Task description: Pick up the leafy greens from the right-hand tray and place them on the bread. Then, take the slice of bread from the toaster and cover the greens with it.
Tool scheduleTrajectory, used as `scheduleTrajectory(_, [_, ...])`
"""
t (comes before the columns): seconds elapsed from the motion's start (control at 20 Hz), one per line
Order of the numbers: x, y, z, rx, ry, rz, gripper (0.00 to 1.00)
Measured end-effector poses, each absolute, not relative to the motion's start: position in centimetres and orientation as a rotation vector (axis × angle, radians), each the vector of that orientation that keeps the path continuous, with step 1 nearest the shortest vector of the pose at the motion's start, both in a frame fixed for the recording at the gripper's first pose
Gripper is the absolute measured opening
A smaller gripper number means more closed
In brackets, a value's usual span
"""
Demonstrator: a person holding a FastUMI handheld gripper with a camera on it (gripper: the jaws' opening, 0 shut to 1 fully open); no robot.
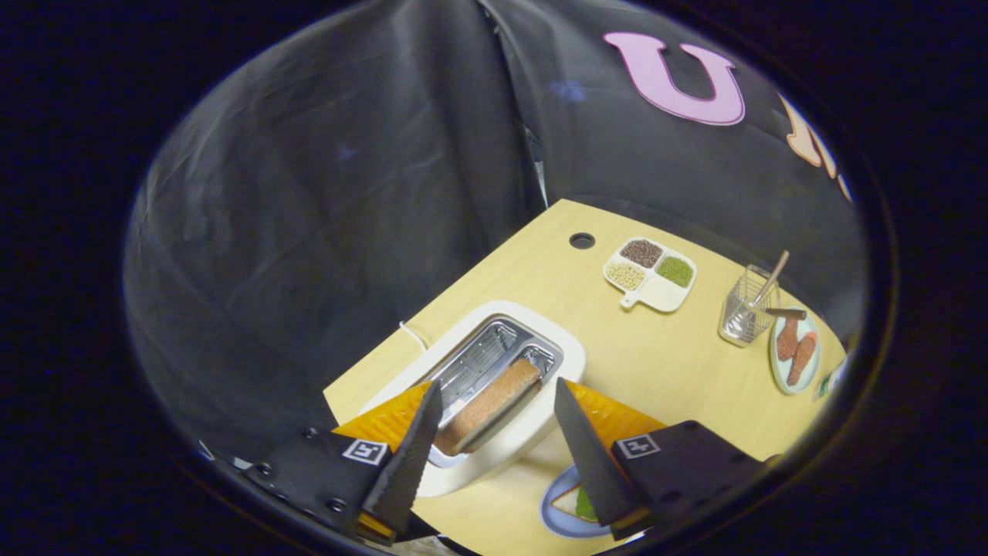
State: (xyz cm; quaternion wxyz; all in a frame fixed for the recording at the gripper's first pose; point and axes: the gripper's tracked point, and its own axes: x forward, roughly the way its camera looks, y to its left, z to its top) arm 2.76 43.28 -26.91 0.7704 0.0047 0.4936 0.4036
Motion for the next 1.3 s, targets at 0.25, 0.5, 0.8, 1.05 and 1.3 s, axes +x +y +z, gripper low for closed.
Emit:
scheduleTrajectory(0.25, [2.5, 43.9, -27.4, 0.062, 1.152, 0.851, 0.26])
scheduleTrajectory(0.5, [2.8, 42.4, -25.6, 0.086, 1.103, 0.862, 0.07])
scheduleTrajectory(0.8, [3.4, 38.7, -22.0, 0.195, 1.029, 0.885, 0.07])
scheduleTrajectory(1.05, [3.2, 35.1, -20.6, 0.274, 1.001, 0.903, 0.07])
scheduleTrajectory(1.3, [2.6, 31.9, -22.8, 0.261, 1.009, 0.888, 0.07])
